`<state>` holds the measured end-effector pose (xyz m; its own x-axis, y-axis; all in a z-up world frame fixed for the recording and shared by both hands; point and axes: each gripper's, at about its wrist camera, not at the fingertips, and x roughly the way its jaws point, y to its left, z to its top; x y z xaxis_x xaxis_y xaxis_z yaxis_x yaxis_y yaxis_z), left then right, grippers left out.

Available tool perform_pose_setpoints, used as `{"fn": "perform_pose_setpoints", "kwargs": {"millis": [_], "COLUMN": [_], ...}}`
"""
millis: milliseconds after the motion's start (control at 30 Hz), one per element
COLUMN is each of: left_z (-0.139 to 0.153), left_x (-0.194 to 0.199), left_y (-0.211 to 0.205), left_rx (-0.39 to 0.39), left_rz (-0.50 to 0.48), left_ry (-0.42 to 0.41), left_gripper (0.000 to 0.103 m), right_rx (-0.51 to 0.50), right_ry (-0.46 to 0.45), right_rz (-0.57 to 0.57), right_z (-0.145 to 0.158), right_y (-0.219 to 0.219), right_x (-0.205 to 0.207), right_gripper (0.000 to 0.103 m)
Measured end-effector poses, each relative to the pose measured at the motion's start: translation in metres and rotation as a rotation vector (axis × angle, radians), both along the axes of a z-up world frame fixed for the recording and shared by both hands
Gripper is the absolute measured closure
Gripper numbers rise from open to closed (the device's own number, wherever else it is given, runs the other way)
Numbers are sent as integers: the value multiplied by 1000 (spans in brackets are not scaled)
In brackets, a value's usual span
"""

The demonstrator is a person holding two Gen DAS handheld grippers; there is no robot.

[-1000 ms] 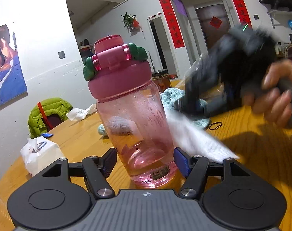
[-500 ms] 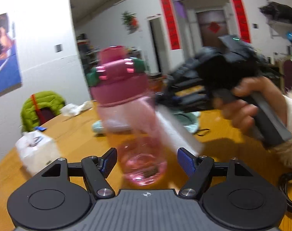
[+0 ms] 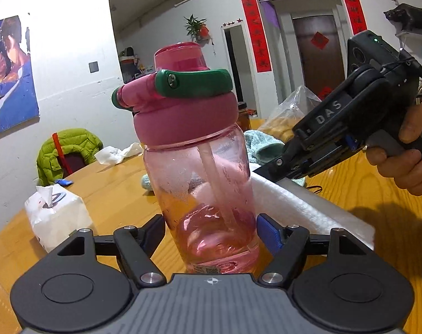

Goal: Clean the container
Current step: 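Hold the bottle with the left tool while the right tool wipes near its base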

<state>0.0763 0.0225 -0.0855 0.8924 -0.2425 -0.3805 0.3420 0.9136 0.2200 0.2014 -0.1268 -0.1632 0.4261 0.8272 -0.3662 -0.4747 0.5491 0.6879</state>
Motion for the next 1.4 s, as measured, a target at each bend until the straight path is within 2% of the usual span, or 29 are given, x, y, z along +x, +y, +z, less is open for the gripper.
{"fn": "perform_pose_setpoints", "kwargs": {"millis": [100, 233, 300, 400, 500, 600, 700, 867, 933, 1000, 1100, 1167, 1233, 1267, 1333, 1400], "left_z": [-1, -1, -2, -2, -3, -3, -3, -4, -4, -11, -14, -15, -14, -13, -10, -7], "left_x": [-1, -1, -1, -2, -2, -2, -2, -3, -3, 9, 10, 8, 6, 5, -2, -11], "left_y": [-1, -2, -3, -3, -3, -3, -4, -4, -4, 0, -2, -5, -6, -6, -9, -13], "left_rx": [2, 5, 6, 6, 6, 6, 8, 6, 8, 13, 13, 12, 16, 24, 42, 59], "left_rz": [-1, -6, -8, -9, -8, -8, -8, -16, -15, -16, -15, -15, -11, -4, 21, 32], "left_ry": [-1, -4, -7, -8, -9, -9, -9, -10, -12, -16, -18, -17, -13, -11, -15, -16], "left_gripper": [33, 33, 33, 33, 33, 33, 33, 33, 33, 33, 33, 33, 32, 28, 19, 17], "right_rx": [76, 345, 370, 265, 88, -71, -52, 315, 339, 268, 16, -132, -157, -147, -114, -55], "right_ry": [-3, -41, -10, 79, 142, 158, 124, -13, -15, 8, 124, 117, 85, 77, 53, 34], "right_rz": [-38, -41, -63, -90, -96, -92, -95, -48, -36, -63, -84, -91, -95, -100, -118, -143], "right_z": [1, 12, 9, -9, -22, -26, -20, 3, 3, -3, -27, -37, -35, -34, -32, -22], "right_y": [-6, -29, -32, -19, -3, 12, 11, -20, -20, -13, 11, 28, 32, 31, 28, 20], "right_x": [1, -5, -1, 7, 18, 21, 19, 8, 9, 15, 30, 32, 31, 31, 31, 28], "right_gripper": [94, 94, 94, 94, 94, 94, 94, 94, 93, 94, 94, 94, 94, 94, 94, 94]}}
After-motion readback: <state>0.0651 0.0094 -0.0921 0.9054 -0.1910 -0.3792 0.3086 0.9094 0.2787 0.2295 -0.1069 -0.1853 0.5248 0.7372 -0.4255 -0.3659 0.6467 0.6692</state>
